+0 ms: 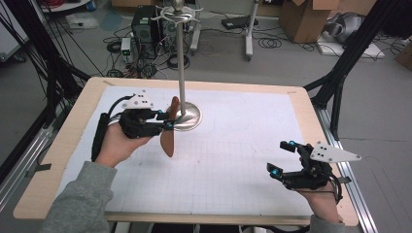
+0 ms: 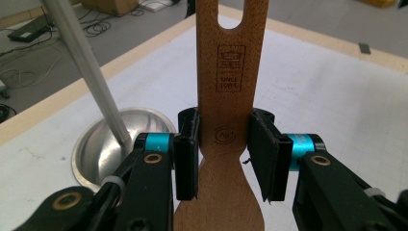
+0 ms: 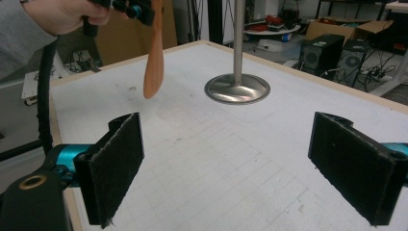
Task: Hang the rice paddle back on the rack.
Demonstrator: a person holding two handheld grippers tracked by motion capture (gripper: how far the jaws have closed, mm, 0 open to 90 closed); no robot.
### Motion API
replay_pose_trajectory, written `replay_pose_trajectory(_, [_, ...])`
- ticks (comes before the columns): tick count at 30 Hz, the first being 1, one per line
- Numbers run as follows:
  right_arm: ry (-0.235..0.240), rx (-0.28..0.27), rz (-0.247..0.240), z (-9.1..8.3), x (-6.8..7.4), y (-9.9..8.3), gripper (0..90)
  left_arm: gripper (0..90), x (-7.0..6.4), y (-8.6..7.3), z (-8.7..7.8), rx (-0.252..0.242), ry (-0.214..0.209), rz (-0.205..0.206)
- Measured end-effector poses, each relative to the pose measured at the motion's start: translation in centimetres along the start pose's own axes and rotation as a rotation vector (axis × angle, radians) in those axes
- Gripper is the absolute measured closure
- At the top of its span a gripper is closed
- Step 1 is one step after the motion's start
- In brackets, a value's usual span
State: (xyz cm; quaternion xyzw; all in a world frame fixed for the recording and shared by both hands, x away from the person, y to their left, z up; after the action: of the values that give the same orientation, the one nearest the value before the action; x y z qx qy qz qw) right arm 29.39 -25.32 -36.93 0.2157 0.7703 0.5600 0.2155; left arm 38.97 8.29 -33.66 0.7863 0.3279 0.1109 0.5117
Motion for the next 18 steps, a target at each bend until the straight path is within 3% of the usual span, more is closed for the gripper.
replay_pose_trajectory(4, [-0.007,-0.004,0.014,-0.2,-0.5,-0.3,11.0,65.0,0.6,0.9,-1.2,-0.023,0.005,0.000])
replay_pose_trajectory(7, [-0.011,-0.008,0.014,-0.2,-0.6,-0.3,11.0,65.0,0.8,1.5,-1.8,-0.040,-0.025,-0.005])
replay_pose_trajectory(10, [-0.010,0.001,0.006,-0.2,-0.5,-0.3,11.0,65.0,1.2,2.3,-2.5,-0.089,-0.047,-0.014])
replay_pose_trajectory(18, [0.002,0.015,0.004,0.3,-0.3,-0.4,11.0,65.0,3.1,3.3,-3.4,-0.081,-0.014,-0.023])
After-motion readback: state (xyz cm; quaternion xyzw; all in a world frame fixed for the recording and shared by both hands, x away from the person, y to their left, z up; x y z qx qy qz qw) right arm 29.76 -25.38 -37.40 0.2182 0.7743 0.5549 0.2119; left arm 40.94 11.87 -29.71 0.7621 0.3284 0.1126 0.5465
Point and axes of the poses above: each handheld gripper's, and its own axes: z roughly forward along the jaws, y roughly out of its top, x roughly to its left, the point moved 9 cm from there along z, roughly forward along the jaws, and after that the axes turned 10 degrees about -z, right-handed, at the moved point
